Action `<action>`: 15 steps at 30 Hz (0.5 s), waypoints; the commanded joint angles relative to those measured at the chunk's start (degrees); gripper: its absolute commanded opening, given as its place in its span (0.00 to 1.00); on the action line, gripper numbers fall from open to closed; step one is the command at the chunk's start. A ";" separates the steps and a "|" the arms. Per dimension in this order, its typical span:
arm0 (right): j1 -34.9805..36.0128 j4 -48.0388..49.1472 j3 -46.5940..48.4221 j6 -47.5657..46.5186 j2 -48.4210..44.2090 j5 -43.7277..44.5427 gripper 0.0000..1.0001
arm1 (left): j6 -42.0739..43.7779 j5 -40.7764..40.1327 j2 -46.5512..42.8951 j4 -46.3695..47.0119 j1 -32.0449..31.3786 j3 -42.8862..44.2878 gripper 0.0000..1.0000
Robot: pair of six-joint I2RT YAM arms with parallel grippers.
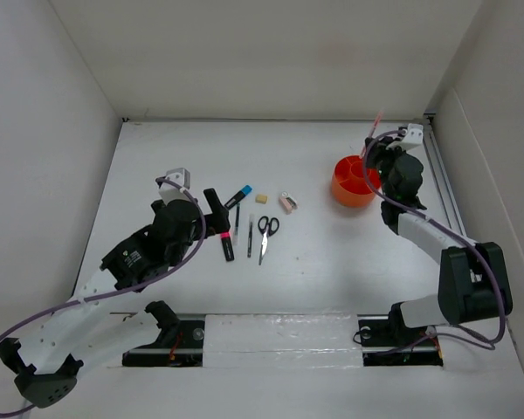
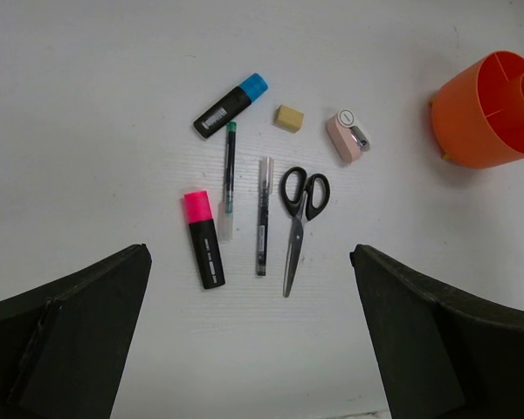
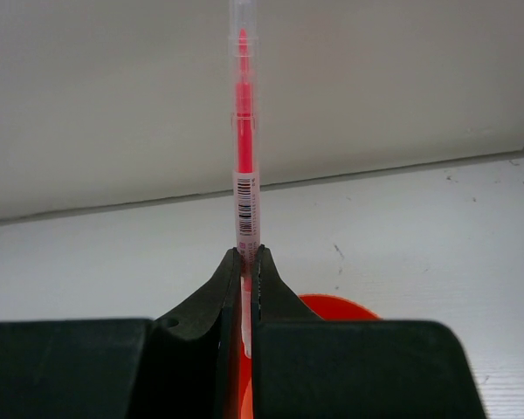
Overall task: Sort the stationery into containers
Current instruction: Place the pen in the storage box.
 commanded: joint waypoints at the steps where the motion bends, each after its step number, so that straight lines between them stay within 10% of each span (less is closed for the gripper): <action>1: -0.91 5.05 3.64 -0.66 2.81 -2.53 0.00 | 2.14 1.75 -0.55 2.58 -0.12 -0.53 1.00; 15: -0.30 7.69 1.89 -0.67 7.13 3.18 0.00 | 3.82 4.74 -1.60 4.34 -0.12 -1.06 1.00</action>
